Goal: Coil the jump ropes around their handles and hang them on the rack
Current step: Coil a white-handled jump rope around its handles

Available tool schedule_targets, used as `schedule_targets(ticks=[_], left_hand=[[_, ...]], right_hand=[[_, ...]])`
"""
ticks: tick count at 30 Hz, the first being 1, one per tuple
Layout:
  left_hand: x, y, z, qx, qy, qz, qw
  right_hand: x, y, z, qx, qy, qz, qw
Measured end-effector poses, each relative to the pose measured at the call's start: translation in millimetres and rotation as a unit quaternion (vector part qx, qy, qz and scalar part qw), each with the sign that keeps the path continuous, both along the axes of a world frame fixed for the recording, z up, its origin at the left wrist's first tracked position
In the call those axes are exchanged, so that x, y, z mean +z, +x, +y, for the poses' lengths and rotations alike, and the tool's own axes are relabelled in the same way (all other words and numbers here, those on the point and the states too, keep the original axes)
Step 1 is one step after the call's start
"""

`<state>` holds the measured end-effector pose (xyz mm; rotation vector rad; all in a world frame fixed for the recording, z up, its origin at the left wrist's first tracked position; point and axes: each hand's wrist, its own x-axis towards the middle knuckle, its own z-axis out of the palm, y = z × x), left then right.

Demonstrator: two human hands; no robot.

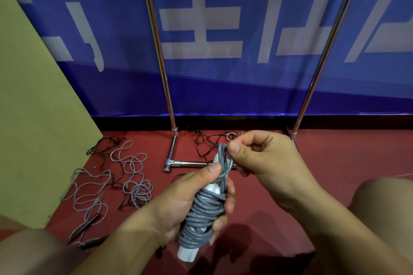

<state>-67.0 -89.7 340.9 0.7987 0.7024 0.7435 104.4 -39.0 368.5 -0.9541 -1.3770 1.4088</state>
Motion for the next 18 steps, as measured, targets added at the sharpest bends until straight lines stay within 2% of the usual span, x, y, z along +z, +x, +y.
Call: schedule_targets(ticks=[6,10,13,18], left_hand=[[-1,3,-2,0.006,0.008,0.012,1.000],[-1,8,-2,0.038,-0.008,0.025,0.999],[-2,9,-2,0.067,0.004,0.039,0.997],[-2,11,0,0.124,0.027,0.072,0.989]], right_hand=[[0,-3,-2,0.031,-0.021,-0.013,0.999],[-5,-4,-3,-0.042,0.067,-0.079,0.994],[-8,-9,-8,-0.083,0.095,-0.096,0.987],[-15,-7,-6,-0.146,0.202,-0.194,0.949]])
